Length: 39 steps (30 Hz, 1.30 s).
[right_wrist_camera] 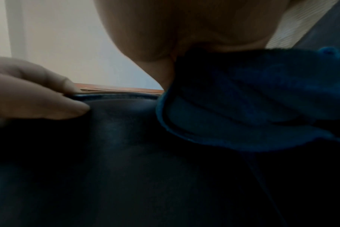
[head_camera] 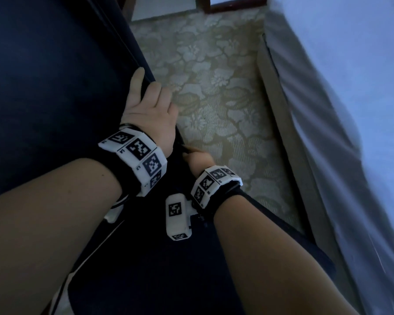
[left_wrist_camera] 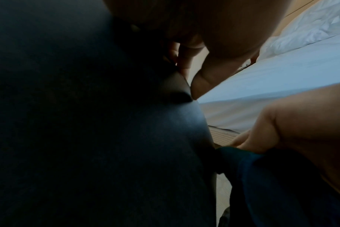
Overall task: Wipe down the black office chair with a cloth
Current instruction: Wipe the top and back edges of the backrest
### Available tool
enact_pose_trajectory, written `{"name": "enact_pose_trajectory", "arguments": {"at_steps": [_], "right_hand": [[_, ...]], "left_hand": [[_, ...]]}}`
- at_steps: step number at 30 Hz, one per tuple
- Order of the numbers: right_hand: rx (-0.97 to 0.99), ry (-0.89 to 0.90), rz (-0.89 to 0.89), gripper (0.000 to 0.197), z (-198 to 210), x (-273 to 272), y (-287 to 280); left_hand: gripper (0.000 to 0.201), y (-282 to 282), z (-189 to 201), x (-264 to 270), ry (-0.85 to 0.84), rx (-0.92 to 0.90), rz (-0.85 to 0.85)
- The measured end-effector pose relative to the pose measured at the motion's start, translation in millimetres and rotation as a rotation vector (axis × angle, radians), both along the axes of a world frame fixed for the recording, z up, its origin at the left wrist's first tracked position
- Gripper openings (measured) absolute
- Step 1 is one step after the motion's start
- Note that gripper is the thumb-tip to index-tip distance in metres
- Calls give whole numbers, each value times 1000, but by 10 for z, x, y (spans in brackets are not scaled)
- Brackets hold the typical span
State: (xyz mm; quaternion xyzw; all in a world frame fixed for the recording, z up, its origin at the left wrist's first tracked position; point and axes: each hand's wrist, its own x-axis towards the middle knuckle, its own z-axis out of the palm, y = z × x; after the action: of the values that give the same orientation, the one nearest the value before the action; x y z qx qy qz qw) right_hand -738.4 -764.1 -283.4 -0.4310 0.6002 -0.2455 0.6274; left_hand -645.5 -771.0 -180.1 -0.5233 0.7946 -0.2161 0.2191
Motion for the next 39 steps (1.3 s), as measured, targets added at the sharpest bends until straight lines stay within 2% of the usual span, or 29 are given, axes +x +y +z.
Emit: {"name": "enact_pose_trajectory", "arguments": {"at_steps": [4, 9, 11, 14, 18, 21, 24, 28, 33, 36, 39], "right_hand": [[-42, -76, -68, 40, 129, 62, 76], [-73, -35, -15, 41, 180, 230, 45], [-92, -21, -55, 40, 156, 235, 4], [-88, -28, -168, 38, 73, 207, 18], [-111, -59, -434, 32, -41, -15, 114], [-167, 0, -505, 31, -126, -320, 279], [-211, 120, -574, 32, -173, -657, 581], [-255, 226, -690, 38, -209, -1045, 1079], [-374, 301, -623, 39, -366, -1354, 1410], [-625, 445, -508, 36, -544, -1477, 1443], [-874, 601, -410, 29, -737, -1682, 1515]], "left_hand": [[57, 23, 16, 115, 7, -13, 21], [37, 54, 74, 183, 78, 38, 78], [38, 27, 62, 180, 68, 24, 82], [44, 16, 7, 146, 76, -17, -19], [55, 18, -40, -24, 62, -77, -224], [63, 120, -94, -217, 4, -65, -372], [67, 306, -270, -329, 4, -64, -395], [76, 545, -445, -443, 165, -69, -439], [89, 717, -619, -657, 320, -66, -480], [101, 814, -806, -801, 352, -115, -511], [114, 919, -1007, -946, 473, -185, -563]]}}
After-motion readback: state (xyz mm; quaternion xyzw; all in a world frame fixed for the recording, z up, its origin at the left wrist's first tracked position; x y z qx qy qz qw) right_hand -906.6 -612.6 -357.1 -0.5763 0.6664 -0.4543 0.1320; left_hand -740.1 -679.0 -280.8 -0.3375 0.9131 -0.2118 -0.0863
